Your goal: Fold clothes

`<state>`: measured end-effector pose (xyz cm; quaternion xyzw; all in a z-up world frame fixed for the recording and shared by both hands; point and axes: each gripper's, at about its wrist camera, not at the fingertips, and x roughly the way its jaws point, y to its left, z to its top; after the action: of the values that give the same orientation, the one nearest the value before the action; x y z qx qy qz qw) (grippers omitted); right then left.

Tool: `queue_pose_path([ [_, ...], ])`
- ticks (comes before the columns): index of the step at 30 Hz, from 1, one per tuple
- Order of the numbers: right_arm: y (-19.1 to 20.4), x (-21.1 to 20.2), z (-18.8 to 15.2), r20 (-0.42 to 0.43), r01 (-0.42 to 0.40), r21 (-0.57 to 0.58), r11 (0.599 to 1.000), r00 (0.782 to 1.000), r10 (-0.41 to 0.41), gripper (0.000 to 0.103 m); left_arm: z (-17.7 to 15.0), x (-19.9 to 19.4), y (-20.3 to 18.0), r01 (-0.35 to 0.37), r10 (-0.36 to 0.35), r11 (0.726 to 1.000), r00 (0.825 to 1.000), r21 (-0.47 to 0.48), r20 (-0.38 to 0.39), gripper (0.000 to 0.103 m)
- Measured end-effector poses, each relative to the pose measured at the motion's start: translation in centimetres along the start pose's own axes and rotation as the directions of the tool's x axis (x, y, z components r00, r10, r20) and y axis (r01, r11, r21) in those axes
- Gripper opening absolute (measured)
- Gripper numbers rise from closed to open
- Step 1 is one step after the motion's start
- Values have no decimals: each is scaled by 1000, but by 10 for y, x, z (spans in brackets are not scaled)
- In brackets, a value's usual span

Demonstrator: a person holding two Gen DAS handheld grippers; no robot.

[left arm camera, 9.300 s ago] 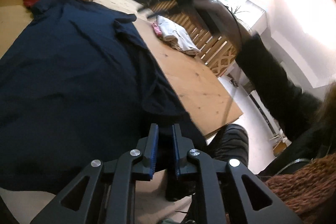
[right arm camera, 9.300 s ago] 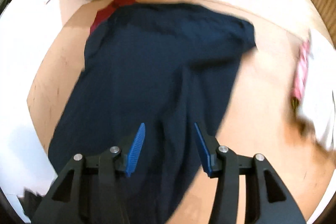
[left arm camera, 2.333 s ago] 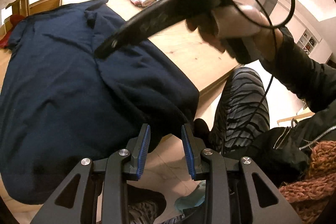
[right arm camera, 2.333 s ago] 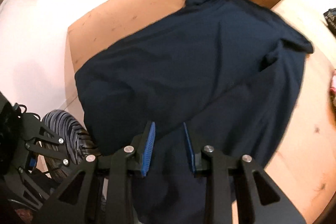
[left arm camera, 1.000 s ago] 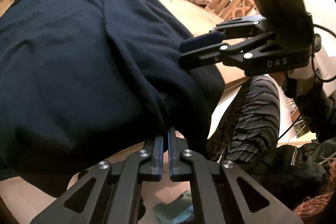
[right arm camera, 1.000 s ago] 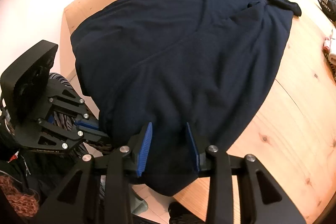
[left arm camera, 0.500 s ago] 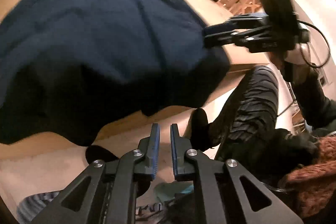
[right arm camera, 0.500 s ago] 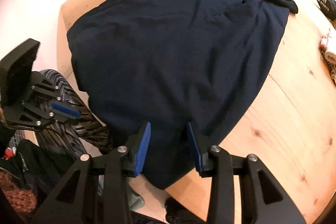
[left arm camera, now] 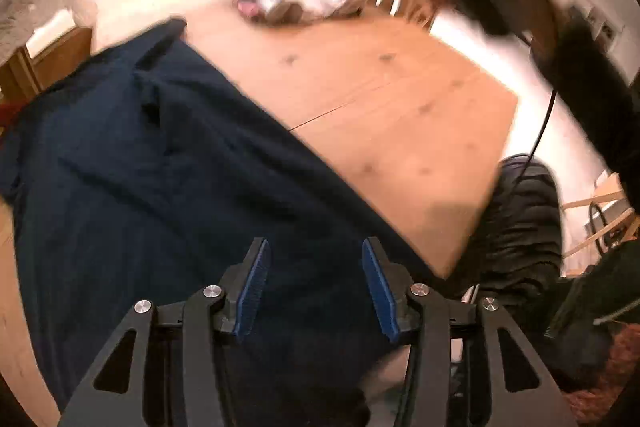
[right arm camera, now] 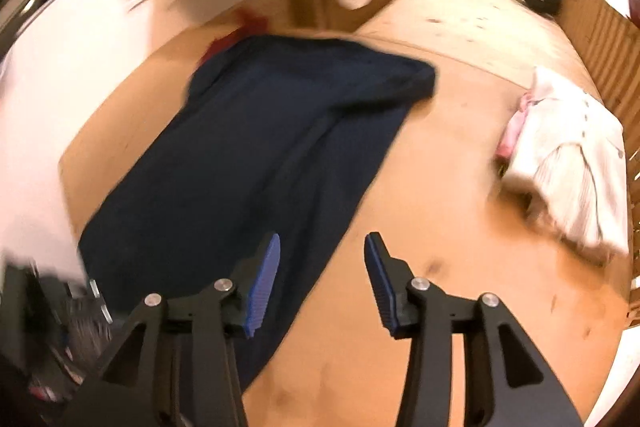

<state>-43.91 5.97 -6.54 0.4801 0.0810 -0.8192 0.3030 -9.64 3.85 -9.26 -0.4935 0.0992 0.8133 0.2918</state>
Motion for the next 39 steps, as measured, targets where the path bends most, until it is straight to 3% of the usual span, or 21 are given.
queue_pose_path([
  [3,-33,40,42,-13,-24,85,996,1000,25,44,9,22,17,8,-8,1000,999,-7,-50,46],
  [5,-46,76,61,-42,4,88,996,999,0,43,11,30,25,25,-25,1000,997,-7,-69,46],
  [7,-55,112,76,-77,42,69,997,996,-36,35,13,38,33,42,-42,999,995,-7,-89,46],
  [8,-58,126,81,-83,39,75,996,996,-32,27,13,41,37,54,-54,999,994,-6,-93,46],
  [10,-65,146,91,-77,26,85,996,997,-19,22,14,42,40,83,-83,997,993,1,-87,48],
  [12,-69,158,98,-72,31,59,998,997,-26,9,15,43,38,98,-96,995,991,14,-90,48],
  [18,-69,173,113,-69,36,15,999,997,-35,8,15,44,38,126,-120,990,989,66,-90,55],
  [27,-85,179,135,-75,29,86,996,997,-23,8,11,41,41,144,-139,986,988,88,-67,55],
  [30,-84,182,150,-66,-15,113,993,998,23,8,11,38,40,158,-152,984,986,87,-64,55],
  [33,-76,185,186,33,-119,150,981,993,115,8,13,39,39,168,-163,983,985,76,-64,55],
  [36,-76,173,200,57,-79,155,985,996,71,8,12,39,38,163,-158,984,986,74,-59,55],
  [39,-82,159,187,61,-48,132,990,997,40,8,11,39,35,155,-150,983,987,94,-59,55],
])
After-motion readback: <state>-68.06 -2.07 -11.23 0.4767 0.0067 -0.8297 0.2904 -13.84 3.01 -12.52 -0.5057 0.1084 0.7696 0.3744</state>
